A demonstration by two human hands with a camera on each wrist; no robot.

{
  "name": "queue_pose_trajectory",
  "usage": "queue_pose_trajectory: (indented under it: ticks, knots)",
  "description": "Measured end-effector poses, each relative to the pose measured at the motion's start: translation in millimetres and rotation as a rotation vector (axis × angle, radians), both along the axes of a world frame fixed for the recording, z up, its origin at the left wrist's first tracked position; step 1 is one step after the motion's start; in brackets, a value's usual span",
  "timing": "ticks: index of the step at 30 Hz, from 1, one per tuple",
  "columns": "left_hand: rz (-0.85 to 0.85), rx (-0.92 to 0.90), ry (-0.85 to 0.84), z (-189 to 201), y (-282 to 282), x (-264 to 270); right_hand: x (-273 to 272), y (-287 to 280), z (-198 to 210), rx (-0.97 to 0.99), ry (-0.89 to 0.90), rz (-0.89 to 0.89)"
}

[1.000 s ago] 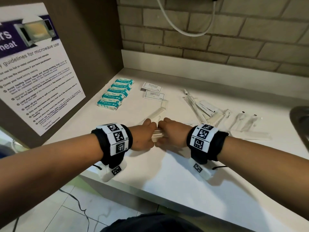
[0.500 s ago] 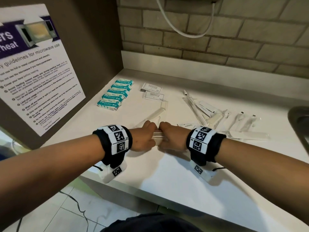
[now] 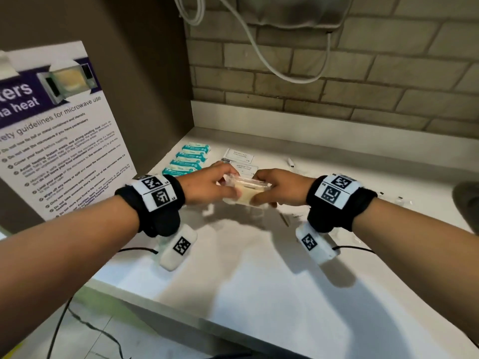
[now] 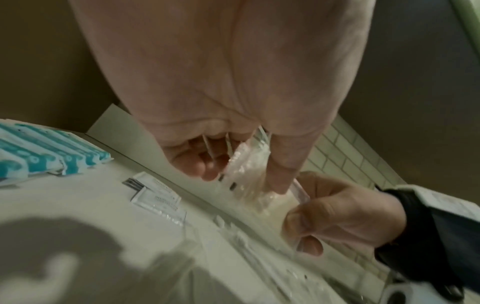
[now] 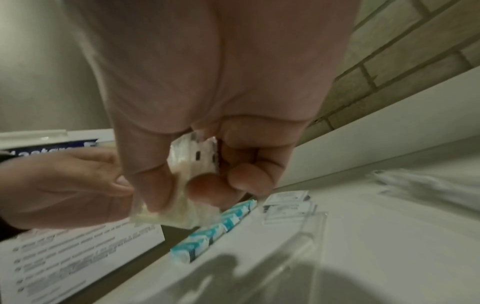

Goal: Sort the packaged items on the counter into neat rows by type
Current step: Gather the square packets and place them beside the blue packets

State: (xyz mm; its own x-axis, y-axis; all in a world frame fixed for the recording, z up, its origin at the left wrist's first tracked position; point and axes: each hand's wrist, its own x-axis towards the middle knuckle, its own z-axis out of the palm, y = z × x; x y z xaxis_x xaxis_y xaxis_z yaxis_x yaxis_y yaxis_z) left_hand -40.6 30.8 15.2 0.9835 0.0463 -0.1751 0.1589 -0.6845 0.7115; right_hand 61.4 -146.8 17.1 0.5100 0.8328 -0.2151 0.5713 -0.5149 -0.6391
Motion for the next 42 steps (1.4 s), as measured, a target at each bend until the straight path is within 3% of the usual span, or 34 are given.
queue_pose_trajectory:
  ticks: [4, 9, 15, 21, 25, 31, 35, 39, 42]
  knots:
    - [0.041, -0.268, -0.099, 11, 18, 11, 10, 16, 17, 0.081, 0.011, -0.021]
    - [0.087, -0.291, -0.165, 19, 46, 26, 28, 41, 20, 0.123, -0.029, -0.093]
    - [0.185, -0.289, -0.199, 25, 75, 45, 23, 60, -16, -0.263, -0.296, 0.077]
    - [0.220, -0.231, 0.024, 2, 88, 71, 16, 68, -39, -0.449, -0.309, 0.133]
    - [0.223, -0.183, 0.181, -17, 78, 80, 26, 64, -30, -0.522, -0.207, 0.093]
    - [0.143, -0.154, 0.281, -44, 74, 93, 34, 64, -21, -0.590, -0.231, 0.085]
    - [0.086, -0.046, 0.338, -53, 77, 101, 47, 67, -18, -0.538, -0.114, 0.028]
    - [-0.004, 0.267, 0.335, -48, 77, 109, 69, 77, -6, -0.428, -0.227, -0.092]
    - [-0.048, 0.391, 0.355, -49, 77, 115, 91, 85, -4, -0.342, -0.296, -0.209]
